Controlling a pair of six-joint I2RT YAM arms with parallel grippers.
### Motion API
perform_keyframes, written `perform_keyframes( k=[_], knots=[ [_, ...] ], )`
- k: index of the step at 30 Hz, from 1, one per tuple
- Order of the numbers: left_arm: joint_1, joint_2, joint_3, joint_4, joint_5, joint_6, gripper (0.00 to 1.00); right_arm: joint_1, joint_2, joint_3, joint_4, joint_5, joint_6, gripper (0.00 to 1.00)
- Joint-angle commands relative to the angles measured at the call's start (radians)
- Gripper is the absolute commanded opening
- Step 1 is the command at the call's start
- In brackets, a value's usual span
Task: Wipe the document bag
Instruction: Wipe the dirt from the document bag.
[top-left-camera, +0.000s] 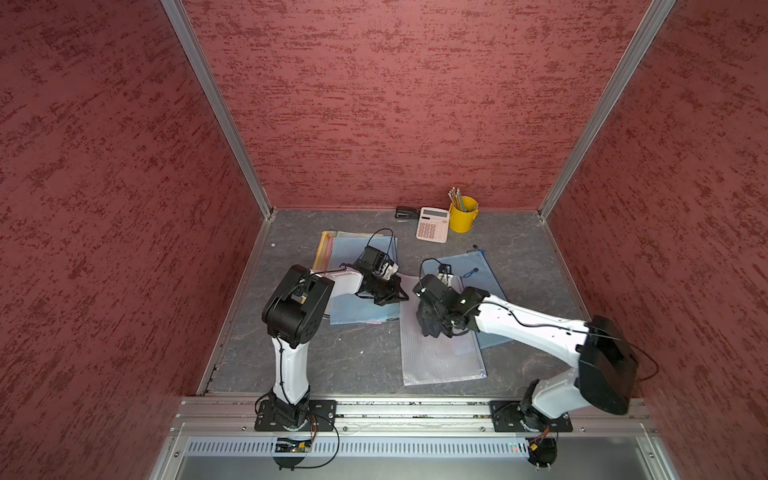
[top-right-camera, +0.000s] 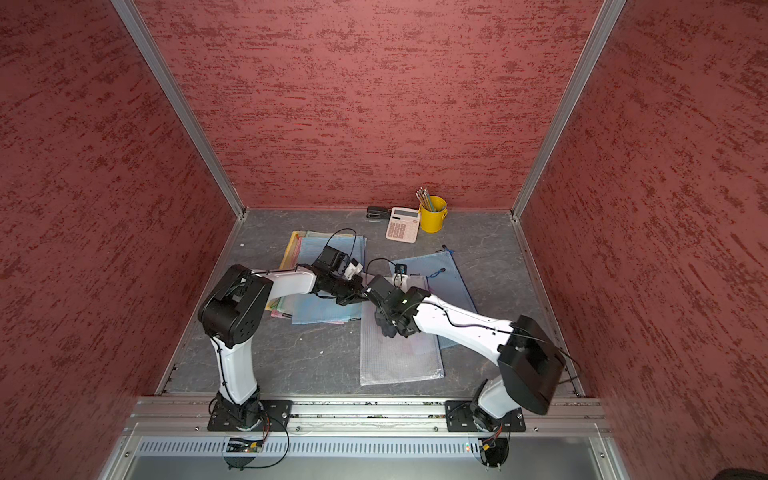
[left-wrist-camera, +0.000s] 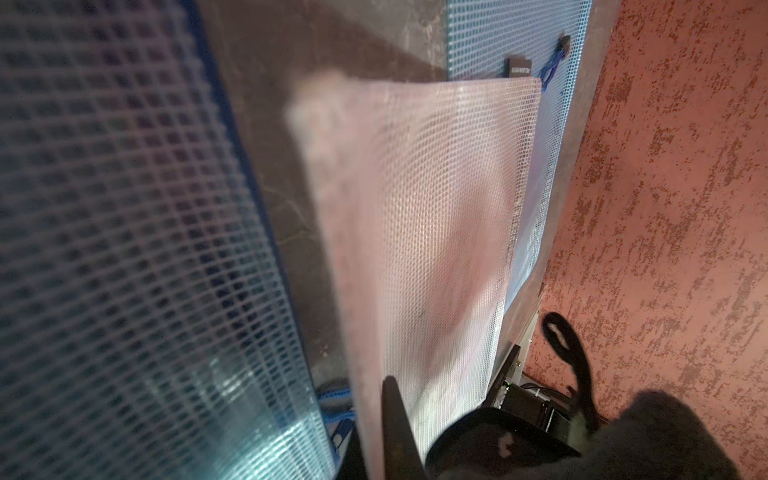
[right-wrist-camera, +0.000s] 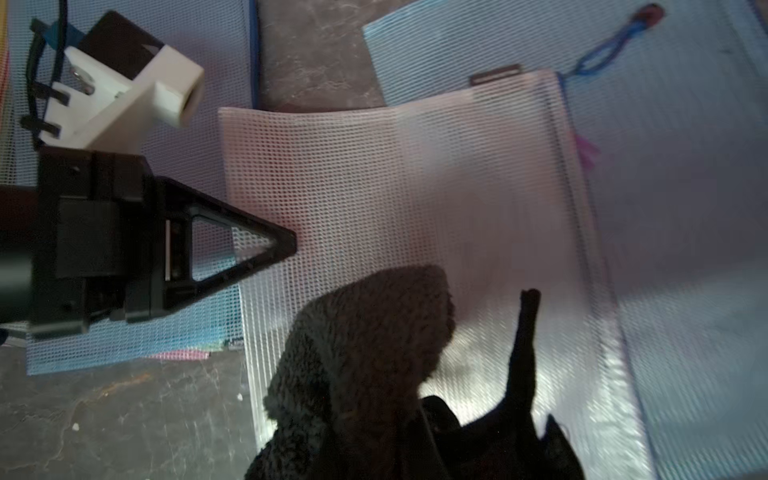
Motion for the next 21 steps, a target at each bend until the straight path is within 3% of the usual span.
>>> perform_keyframes(
  k=[1, 5, 8, 15, 18, 21],
  knots=[
    [-0.006, -0.035, 0.002, 0.017, 0.001, 0.005, 0.00, -0.015, 0.126, -0.077, 0.125, -0.004, -0.021, 0.00],
    [0.003, -0.045, -0.005, 0.024, -0.009, -0.002, 0.00, -0.020, 0.178, -0.186, 0.117, -0.030, 0.068, 0.00],
    [0.025, -0.049, -0.012, 0.029, -0.004, -0.014, 0.00, 0.021, 0.139, -0.261, -0.012, -0.016, 0.147, 0.00],
    [0.068, -0.064, -0.037, 0.046, 0.002, -0.017, 0.00, 0.319, 0.030, -0.287, -0.372, -0.102, 0.357, 0.00],
    [0.060, -0.055, -0.045, 0.057, 0.015, -0.019, 0.00, 0.315, -0.004, -0.133, -0.403, 0.014, 0.273, 0.00],
    [0.040, -0.050, -0.043, 0.052, 0.019, -0.011, 0.00, 0.251, 0.018, 0.045, -0.239, 0.075, 0.089, 0.00]
  ],
)
